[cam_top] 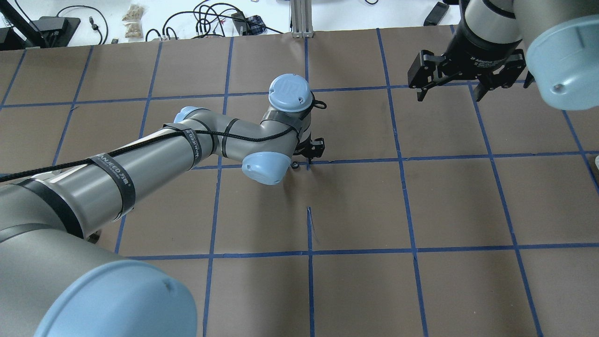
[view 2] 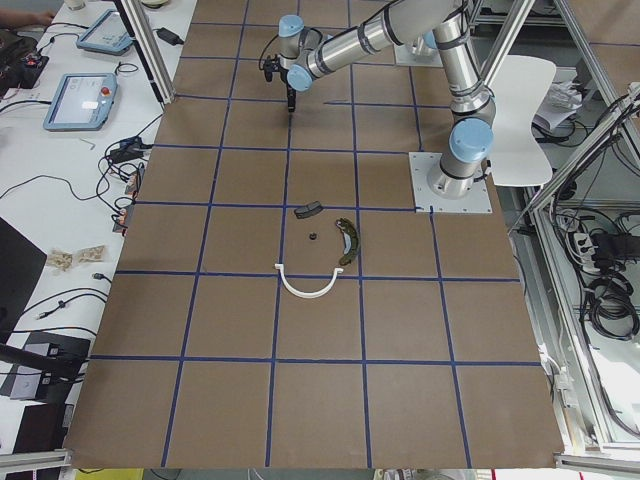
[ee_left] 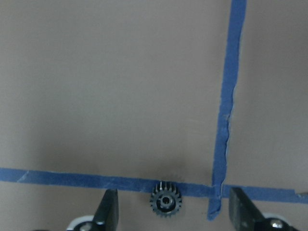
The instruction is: Place bearing gear from tray to pile
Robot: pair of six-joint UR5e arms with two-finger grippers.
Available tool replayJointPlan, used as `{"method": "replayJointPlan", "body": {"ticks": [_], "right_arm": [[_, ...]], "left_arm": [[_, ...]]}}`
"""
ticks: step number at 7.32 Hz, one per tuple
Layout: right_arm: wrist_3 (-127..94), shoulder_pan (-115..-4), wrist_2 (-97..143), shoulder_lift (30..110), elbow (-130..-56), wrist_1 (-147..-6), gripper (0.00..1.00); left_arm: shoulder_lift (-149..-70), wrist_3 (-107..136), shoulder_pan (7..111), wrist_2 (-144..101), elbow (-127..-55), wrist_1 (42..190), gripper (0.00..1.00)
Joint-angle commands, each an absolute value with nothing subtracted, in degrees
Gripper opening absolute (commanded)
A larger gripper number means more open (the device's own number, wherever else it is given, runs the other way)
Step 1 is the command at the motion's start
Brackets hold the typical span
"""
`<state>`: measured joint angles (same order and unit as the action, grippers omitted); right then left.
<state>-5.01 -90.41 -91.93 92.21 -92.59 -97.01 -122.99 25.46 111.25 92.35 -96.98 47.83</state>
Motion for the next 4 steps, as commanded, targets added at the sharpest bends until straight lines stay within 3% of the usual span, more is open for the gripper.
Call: {"method": "replayJointPlan", "body": {"ticks": [1, 4], "right_arm": [[-5.01, -90.35, -91.85, 92.20, -92.55, -97.03, 1.00], [-5.01, -90.44, -91.85, 92.29, -92.64, -97.03, 1.00]], "left_arm": [[-122.96, 24.79, 111.01, 92.37, -96.86, 47.72, 0.01], [-120.78, 24.52, 108.83, 92.37, -96.68, 49.03, 0.00]]}}
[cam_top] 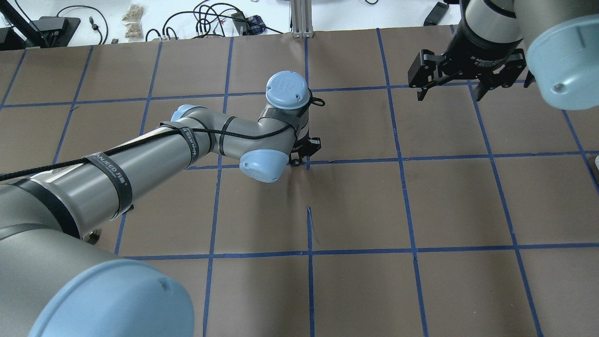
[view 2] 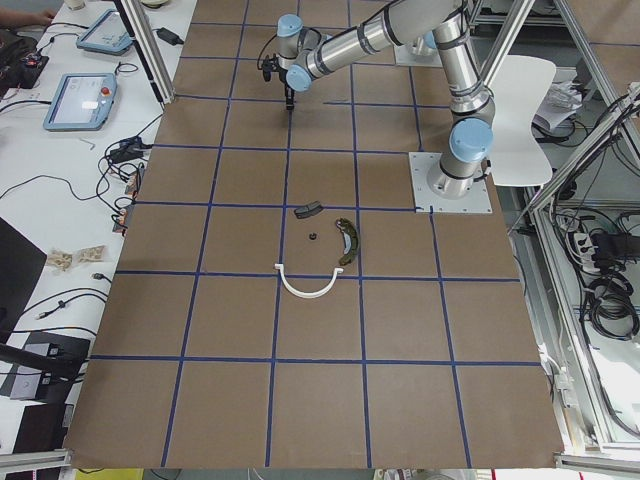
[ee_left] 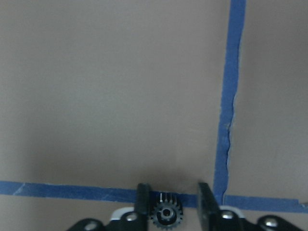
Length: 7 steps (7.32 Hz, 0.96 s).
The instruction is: Place bearing gear from tray to pile
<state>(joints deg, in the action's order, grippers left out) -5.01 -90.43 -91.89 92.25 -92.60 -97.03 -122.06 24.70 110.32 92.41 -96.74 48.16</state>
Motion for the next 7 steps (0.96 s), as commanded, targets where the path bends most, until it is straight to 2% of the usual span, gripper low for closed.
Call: {"method": "replayJointPlan", "body": {"ticks": [1, 7], "right_arm": [[-5.01, -90.44, -91.93, 92.29, -92.64, -97.03, 1.00], [-5.01, -90.35, -91.93, 92.20, -92.64, -97.03, 1.00]], "left_arm": [[-118.67, 21.22, 105.68, 92.46, -97.55, 50.96, 0.00], [-106.98, -20.67, 77.92, 99.40, -105.36, 58.36, 0.00]]}}
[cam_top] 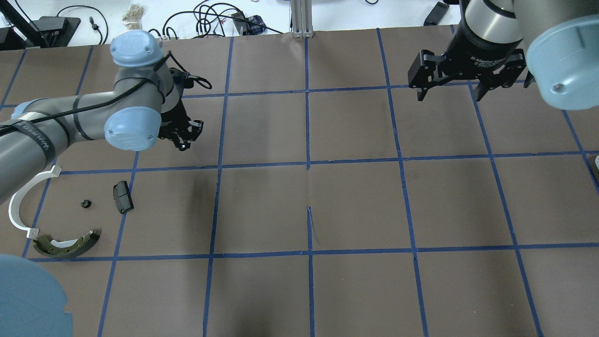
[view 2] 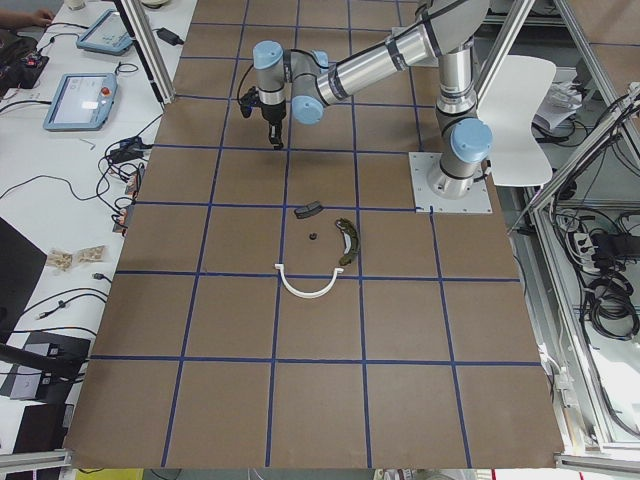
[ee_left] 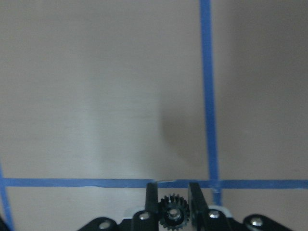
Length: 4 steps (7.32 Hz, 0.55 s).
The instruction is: Place bearing gear from tray to pile
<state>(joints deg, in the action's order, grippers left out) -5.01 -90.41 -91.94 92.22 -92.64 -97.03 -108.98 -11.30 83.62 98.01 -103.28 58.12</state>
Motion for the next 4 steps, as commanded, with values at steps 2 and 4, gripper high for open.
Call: {"method": "replayJointPlan", "body": {"ticks": [2, 4], "right_arm": [[-5.01, -90.35, -91.93, 92.20, -92.64, -97.03, 1.00], [-5.01, -90.35, -91.93, 92.20, -92.64, -97.03, 1.00]], "left_arm": [[-105.92, -32.11, 69.82, 99.14, -108.71, 56.78, 0.00], [-105.91, -41.01, 63.31, 99.06, -109.50, 54.07, 0.00]]}}
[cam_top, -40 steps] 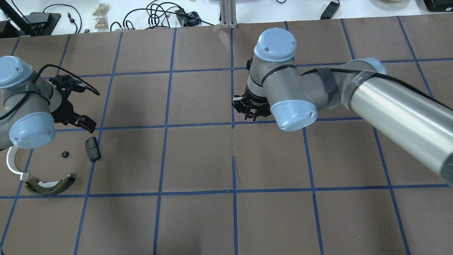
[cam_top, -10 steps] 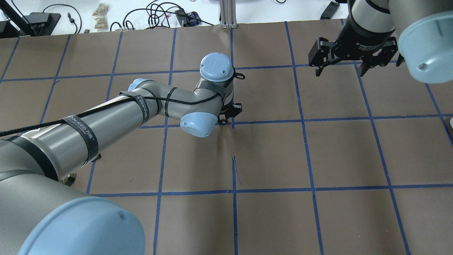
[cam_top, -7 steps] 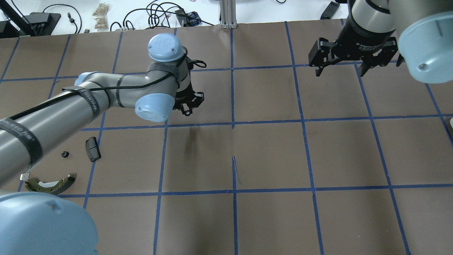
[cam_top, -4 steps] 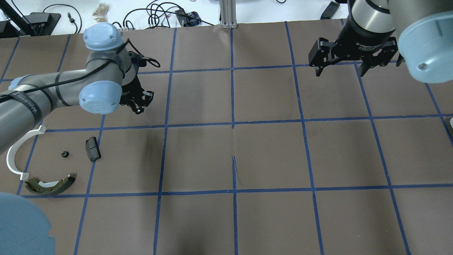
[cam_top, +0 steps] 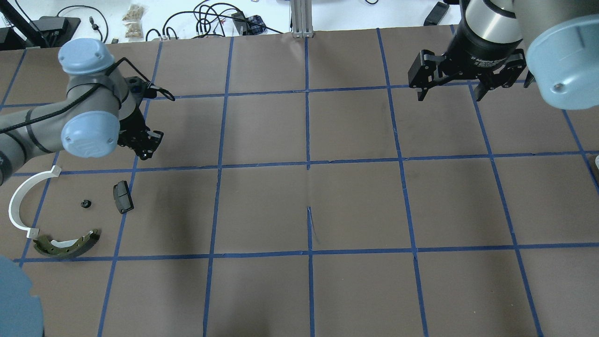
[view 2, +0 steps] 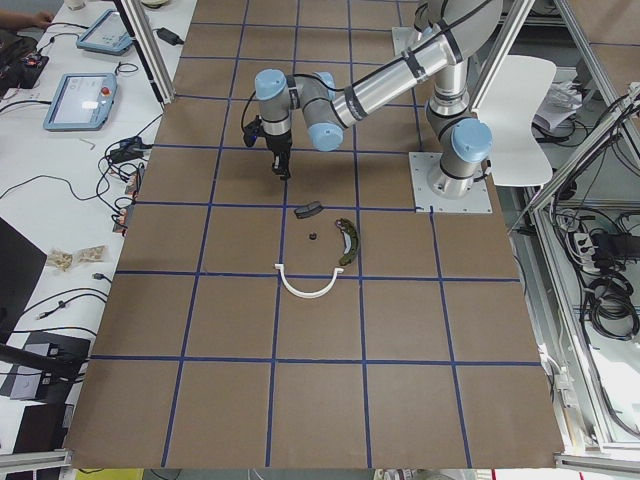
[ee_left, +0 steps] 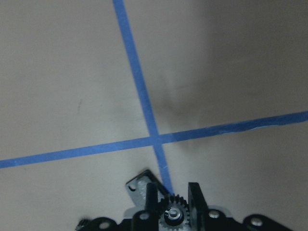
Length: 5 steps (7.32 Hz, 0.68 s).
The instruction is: Place bearing gear from tray to pile
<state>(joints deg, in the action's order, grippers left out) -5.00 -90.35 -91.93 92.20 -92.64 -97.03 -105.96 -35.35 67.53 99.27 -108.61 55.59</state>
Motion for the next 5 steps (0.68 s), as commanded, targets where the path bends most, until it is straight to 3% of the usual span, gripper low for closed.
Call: {"method": "replayJointPlan", "body": {"ticks": [1, 5], "right_arm": [[-4.92, -90.26, -91.93, 92.20, -92.64, -97.03, 1.00], [-4.92, -90.35, -91.93, 92.20, -92.64, -97.03, 1.00]], "left_arm": [[-105.73, -42.09, 61.19, 99.05, -111.34, 54.05, 0.00], [-106.52, -46.21, 57.22, 98.96, -115.31, 50.54, 0.00]]}}
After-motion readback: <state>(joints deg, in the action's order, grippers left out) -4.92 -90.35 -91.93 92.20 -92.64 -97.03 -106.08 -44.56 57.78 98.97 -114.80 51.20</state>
